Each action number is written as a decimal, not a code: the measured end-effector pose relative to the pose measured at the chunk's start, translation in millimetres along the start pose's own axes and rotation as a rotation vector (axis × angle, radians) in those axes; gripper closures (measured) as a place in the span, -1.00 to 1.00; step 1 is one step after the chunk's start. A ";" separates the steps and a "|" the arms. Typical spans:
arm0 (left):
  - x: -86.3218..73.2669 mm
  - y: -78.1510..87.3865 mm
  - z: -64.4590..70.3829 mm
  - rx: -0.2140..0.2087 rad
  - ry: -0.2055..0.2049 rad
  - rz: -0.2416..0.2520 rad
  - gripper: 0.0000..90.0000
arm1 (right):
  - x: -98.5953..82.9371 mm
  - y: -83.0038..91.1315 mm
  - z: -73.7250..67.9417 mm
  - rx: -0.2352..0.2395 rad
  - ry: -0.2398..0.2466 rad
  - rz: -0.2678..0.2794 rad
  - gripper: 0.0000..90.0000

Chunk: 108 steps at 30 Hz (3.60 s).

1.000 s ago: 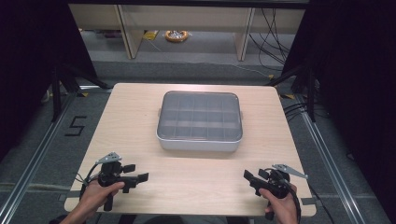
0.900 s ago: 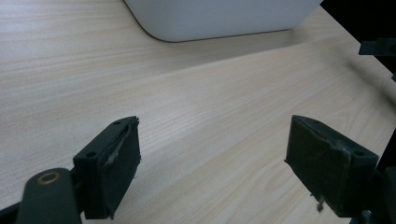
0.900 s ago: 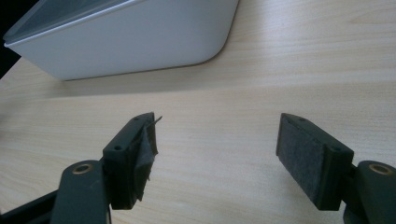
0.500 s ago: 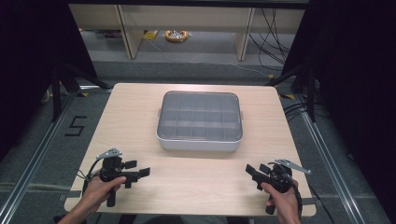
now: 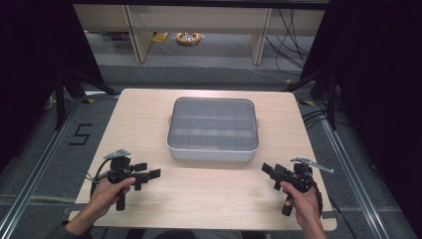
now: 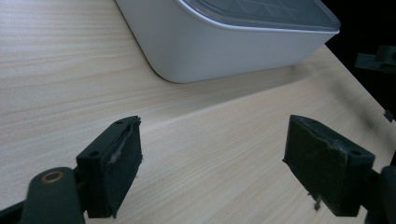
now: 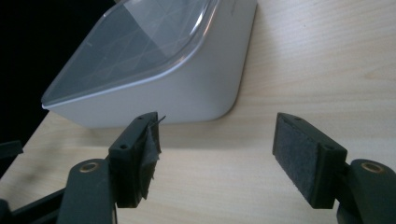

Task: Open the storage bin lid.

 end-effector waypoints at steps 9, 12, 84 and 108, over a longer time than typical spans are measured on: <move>9.0 -6.6 -2.9 0.001 0.010 0.004 -0.60 | 20.5 -7.5 1.9 0.000 -0.003 0.017 -0.32; 13.9 -8.6 -4.5 0.006 0.023 0.015 -0.60 | 24.6 -11.2 3.4 0.015 0.008 0.018 -0.38; 144.0 -109.0 -34.8 0.046 0.175 0.008 -0.24 | 106.0 -123.0 17.1 0.013 -0.060 -0.012 -0.09; 148.7 -112.8 -37.5 0.066 0.176 0.017 0.29 | 105.4 -126.7 12.6 -0.017 -0.133 -0.027 0.23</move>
Point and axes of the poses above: each handheld gripper's, and its own axes: y roughly backward along the jaws, x roughly out of its top, z roughly to its right, the point moved 4 cm from there along -y, roughly forward along the jaws, and after that the axes turned 7 degrees about y, right-handed, at the moved point
